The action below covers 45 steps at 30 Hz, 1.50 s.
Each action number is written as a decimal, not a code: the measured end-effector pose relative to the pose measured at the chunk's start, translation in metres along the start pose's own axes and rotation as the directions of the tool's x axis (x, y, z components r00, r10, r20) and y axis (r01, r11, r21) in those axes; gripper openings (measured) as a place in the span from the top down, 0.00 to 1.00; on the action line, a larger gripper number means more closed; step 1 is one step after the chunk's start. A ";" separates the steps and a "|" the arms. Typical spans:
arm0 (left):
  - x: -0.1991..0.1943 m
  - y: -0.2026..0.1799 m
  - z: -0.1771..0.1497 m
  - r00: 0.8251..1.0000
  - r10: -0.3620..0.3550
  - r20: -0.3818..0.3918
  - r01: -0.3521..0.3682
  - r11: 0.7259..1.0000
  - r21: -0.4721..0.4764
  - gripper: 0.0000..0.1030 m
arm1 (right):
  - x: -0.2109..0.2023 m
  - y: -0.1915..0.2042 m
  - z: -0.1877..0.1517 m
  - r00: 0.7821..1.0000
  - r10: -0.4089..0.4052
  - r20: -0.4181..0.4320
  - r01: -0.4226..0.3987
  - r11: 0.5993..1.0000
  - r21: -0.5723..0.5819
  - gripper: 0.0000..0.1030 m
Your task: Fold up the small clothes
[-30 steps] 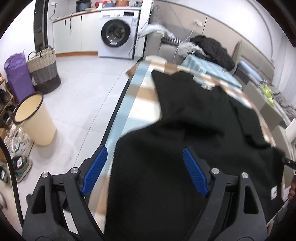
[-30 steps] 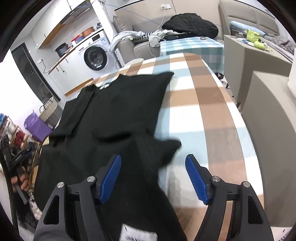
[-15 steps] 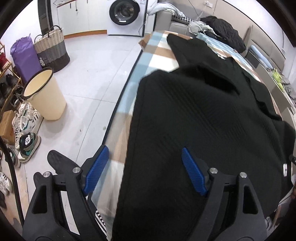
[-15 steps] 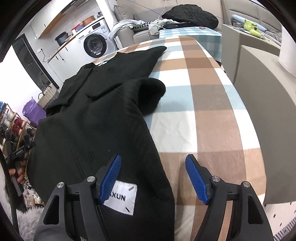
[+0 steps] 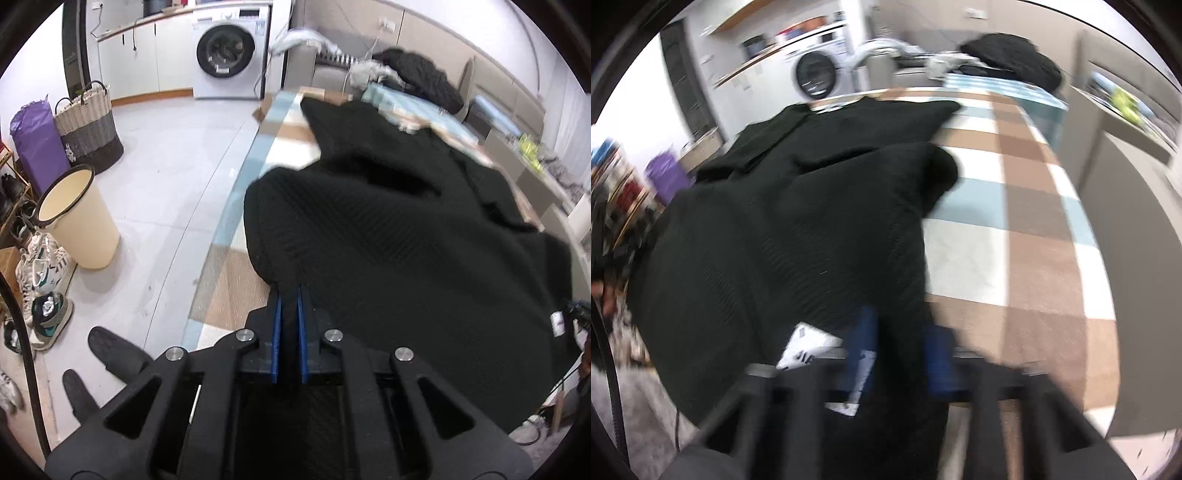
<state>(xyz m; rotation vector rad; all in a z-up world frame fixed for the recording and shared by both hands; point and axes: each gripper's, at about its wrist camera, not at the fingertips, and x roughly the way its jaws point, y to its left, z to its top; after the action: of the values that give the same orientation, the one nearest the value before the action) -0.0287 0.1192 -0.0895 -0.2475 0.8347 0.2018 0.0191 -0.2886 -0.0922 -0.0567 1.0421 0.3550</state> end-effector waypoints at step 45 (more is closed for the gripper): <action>0.165 -0.018 0.148 0.996 -0.074 -0.051 0.068 0.993 -0.101 0.64 | 0.079 -0.057 0.133 0.995 0.068 0.071 -0.089 0.925 0.370 0.46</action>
<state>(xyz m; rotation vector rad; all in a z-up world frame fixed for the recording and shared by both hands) 0.1884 0.1592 -0.1152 -0.3769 0.8702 0.1708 0.1833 -0.2932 -0.0992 0.3370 1.0417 0.2239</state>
